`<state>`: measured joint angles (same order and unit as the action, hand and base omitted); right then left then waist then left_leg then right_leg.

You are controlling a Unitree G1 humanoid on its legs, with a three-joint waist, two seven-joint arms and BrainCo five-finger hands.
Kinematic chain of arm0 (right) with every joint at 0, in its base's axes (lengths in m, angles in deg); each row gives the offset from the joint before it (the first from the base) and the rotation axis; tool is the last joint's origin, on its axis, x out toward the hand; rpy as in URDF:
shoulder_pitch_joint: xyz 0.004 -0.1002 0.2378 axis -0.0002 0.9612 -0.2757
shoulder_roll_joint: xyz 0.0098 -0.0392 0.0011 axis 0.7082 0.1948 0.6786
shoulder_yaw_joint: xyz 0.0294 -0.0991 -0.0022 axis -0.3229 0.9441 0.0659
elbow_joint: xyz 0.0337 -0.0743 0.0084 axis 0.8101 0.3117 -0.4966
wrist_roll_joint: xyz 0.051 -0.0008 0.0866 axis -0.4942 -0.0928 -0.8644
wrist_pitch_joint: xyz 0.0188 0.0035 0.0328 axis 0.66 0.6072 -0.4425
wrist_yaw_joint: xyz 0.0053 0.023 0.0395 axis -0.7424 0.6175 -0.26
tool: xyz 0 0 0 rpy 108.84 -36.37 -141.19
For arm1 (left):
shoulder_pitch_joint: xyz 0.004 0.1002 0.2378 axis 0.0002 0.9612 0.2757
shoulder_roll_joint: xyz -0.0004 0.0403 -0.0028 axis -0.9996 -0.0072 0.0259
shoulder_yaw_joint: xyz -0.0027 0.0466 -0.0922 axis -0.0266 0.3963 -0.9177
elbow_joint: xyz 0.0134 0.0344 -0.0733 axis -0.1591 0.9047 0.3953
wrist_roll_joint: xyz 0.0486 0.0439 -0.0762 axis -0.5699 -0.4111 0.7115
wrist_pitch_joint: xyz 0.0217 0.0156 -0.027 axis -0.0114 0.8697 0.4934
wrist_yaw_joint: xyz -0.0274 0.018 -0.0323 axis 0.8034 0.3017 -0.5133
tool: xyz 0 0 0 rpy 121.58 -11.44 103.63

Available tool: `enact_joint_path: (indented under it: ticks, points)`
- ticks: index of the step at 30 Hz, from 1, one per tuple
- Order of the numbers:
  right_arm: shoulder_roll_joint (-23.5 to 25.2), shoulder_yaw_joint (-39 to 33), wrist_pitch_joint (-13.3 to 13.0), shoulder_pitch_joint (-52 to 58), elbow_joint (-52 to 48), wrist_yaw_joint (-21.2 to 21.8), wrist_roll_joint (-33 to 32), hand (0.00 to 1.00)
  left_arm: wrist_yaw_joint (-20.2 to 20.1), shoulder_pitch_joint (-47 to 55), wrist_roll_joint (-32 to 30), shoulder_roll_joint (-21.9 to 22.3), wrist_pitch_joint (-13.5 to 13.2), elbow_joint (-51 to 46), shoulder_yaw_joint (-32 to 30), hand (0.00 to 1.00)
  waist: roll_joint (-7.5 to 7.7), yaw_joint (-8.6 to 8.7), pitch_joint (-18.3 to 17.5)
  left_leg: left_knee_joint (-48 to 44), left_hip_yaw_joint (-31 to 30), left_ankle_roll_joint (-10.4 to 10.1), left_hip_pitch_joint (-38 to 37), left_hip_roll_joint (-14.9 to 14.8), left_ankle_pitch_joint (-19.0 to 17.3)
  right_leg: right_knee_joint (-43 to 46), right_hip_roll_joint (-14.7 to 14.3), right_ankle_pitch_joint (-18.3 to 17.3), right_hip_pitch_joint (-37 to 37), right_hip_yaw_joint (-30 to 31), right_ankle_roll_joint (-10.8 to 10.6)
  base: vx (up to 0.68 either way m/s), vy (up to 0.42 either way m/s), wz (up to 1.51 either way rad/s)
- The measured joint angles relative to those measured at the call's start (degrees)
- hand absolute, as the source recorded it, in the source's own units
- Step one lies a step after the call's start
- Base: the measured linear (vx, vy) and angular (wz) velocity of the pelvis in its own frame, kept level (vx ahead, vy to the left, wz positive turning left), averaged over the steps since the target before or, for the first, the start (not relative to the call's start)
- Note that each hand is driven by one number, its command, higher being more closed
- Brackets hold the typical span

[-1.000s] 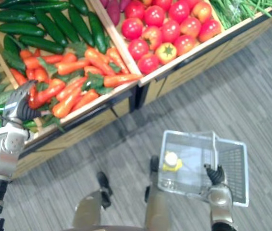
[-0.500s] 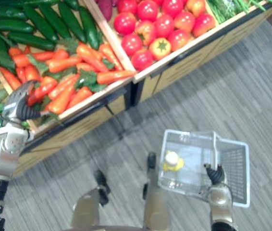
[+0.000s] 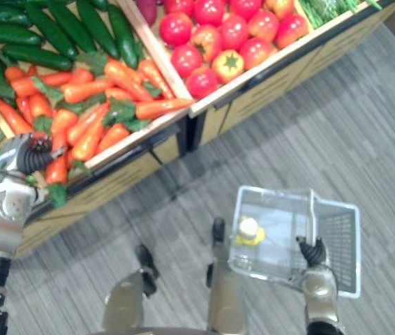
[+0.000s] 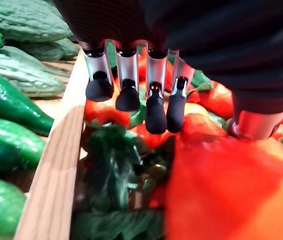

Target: Pick vegetable in the basket

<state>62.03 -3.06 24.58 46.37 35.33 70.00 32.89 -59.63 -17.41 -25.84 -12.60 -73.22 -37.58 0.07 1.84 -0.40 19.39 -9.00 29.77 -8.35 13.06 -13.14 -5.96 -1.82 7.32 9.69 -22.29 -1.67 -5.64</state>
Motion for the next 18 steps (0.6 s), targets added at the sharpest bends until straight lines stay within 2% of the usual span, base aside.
enact_joint_path:
  ticks: [9,18]
  points:
    - [0.0,0.0,0.0,0.0,0.0,0.0,0.0,1.0,0.7,-3.3,0.0,1.0,-0.7,5.5,0.1,1.0,-0.01,0.14,0.0,-1.3,-0.2,-0.2,0.1,-0.7,-0.3,0.0,-0.4,0.1,0.5,0.1,0.0,-0.04,-0.037,0.0]
    - [0.0,0.0,0.0,0.1,0.2,0.0,0.0,1.0,2.6,-5.0,0.1,1.2,1.3,7.8,-0.2,1.0,-0.01,0.13,0.0,-1.6,-0.2,-0.2,0.1,-0.8,-0.3,0.0,-0.4,0.2,0.5,0.2,-0.1,-0.01,-0.014,0.0]
